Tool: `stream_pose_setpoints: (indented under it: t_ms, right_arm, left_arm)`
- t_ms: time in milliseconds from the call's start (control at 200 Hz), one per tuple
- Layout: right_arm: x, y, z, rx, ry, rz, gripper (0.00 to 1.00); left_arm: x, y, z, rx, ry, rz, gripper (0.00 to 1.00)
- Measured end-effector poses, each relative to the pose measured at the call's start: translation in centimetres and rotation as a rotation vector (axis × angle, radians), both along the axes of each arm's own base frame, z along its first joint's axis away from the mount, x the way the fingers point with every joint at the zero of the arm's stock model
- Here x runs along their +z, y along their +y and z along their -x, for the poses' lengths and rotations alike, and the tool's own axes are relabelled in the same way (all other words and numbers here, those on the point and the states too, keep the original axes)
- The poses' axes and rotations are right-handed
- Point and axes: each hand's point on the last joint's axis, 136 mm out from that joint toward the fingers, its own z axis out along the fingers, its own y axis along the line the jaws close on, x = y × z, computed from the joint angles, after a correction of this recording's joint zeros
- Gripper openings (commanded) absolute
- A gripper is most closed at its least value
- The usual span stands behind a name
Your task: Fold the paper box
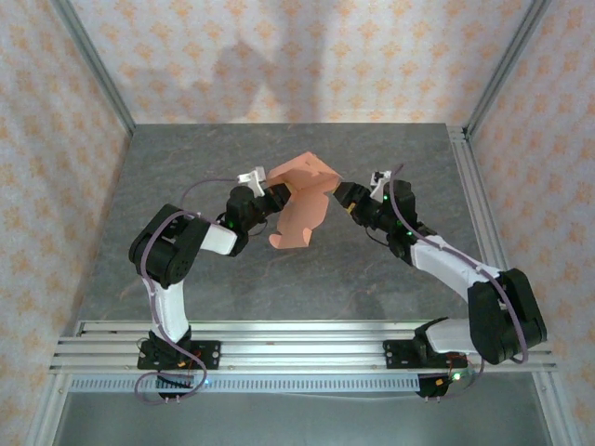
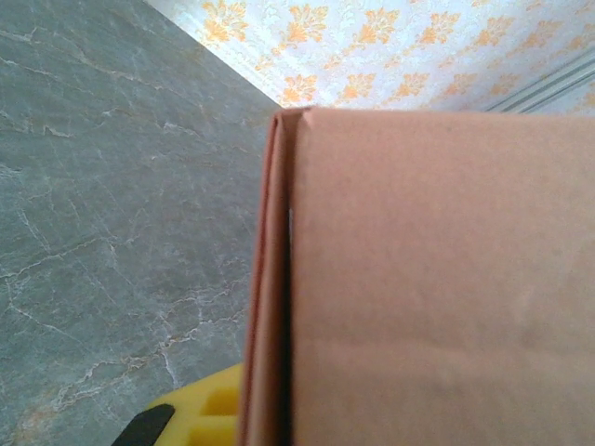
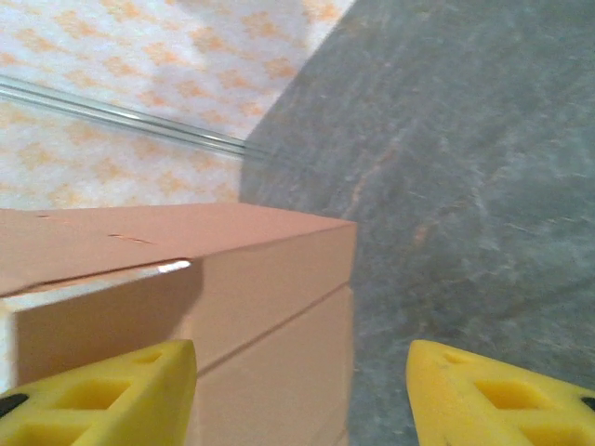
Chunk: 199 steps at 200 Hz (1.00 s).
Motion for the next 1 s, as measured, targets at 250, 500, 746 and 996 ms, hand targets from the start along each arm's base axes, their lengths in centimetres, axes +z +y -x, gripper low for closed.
stream_pose_setpoints:
  t_ms: [250,500,746,996]
  right_arm:
    - [0.9,1.0,-0.7,0.007,-0.035,-0.048,0.63]
    - [0.3,1.7,-1.5,0.017,-0.008,-0.049,0.50]
    - [-0.7,2.1,-1.8,0.010,0.049,-0.071,0.30]
    - [-1.5,2.3,-1.5,0.000,0.084,-0.063,0.27]
  left_arm:
    - [-0.6,0.0,0.0,0.001,0.010,-0.005,0.00]
    - [-0.7,0.0,0.0,0.000,0.009,-0.008,0.00]
    - [-1.6,0.6,0.2,0.021,0.012,-0.047,0.00]
    - [-2.1,0.7,0.2,0.035,0.007,-0.095,0.00]
